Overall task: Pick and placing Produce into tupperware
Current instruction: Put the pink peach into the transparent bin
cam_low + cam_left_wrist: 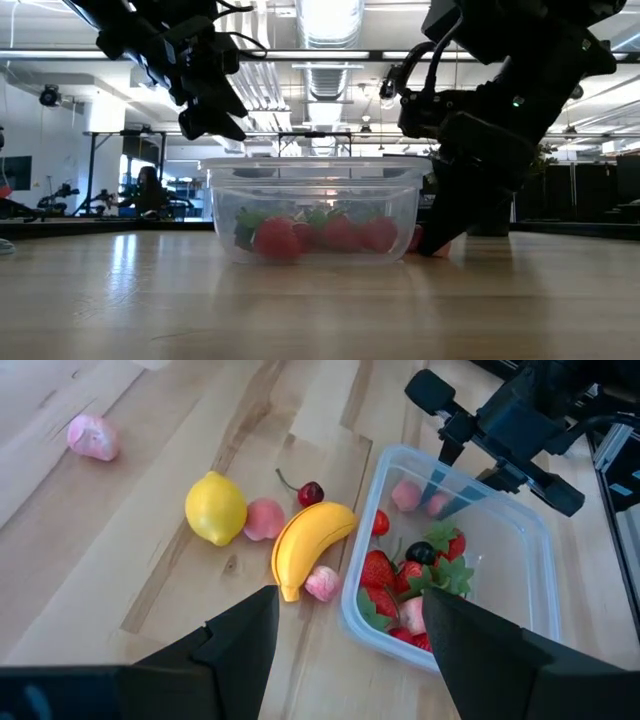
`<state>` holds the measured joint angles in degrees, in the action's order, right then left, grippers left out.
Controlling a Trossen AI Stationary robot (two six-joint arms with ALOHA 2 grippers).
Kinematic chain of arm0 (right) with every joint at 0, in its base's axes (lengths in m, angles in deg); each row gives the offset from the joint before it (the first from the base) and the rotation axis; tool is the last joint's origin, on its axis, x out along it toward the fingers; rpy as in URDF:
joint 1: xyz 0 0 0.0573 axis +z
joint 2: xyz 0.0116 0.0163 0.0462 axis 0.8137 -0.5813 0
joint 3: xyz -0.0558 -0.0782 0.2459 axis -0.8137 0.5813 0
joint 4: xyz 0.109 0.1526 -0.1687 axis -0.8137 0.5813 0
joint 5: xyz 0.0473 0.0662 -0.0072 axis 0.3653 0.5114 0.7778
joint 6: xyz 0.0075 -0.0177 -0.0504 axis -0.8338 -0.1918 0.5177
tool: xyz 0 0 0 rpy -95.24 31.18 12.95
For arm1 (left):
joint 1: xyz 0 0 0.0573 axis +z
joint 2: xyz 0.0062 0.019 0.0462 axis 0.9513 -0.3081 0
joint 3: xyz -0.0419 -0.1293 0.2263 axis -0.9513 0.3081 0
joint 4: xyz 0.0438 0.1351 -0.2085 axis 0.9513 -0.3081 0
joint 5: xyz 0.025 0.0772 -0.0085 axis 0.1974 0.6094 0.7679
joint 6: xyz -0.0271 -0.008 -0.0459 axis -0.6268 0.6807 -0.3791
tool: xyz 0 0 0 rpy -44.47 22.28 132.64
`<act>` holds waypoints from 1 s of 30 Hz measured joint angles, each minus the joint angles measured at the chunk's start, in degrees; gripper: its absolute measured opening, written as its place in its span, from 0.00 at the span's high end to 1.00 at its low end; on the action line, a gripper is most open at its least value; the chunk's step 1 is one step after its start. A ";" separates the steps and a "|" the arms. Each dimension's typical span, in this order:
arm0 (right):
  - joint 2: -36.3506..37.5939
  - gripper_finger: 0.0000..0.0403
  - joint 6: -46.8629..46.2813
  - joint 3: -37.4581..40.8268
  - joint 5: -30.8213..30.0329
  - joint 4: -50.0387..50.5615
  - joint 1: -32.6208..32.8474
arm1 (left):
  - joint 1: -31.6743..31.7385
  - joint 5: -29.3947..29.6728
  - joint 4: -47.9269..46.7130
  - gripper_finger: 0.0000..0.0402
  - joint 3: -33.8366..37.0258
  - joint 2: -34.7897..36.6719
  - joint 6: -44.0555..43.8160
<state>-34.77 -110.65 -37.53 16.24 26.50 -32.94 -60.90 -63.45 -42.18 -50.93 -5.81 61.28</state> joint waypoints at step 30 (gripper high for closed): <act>-2.00 0.59 1.21 -24.85 10.80 18.09 -5.03 | 0.02 0.00 -0.04 0.42 0.08 -0.39 -0.43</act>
<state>-36.77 -109.45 -62.38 27.04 44.59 -37.97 -60.88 -63.45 -42.22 -50.85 -6.20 60.85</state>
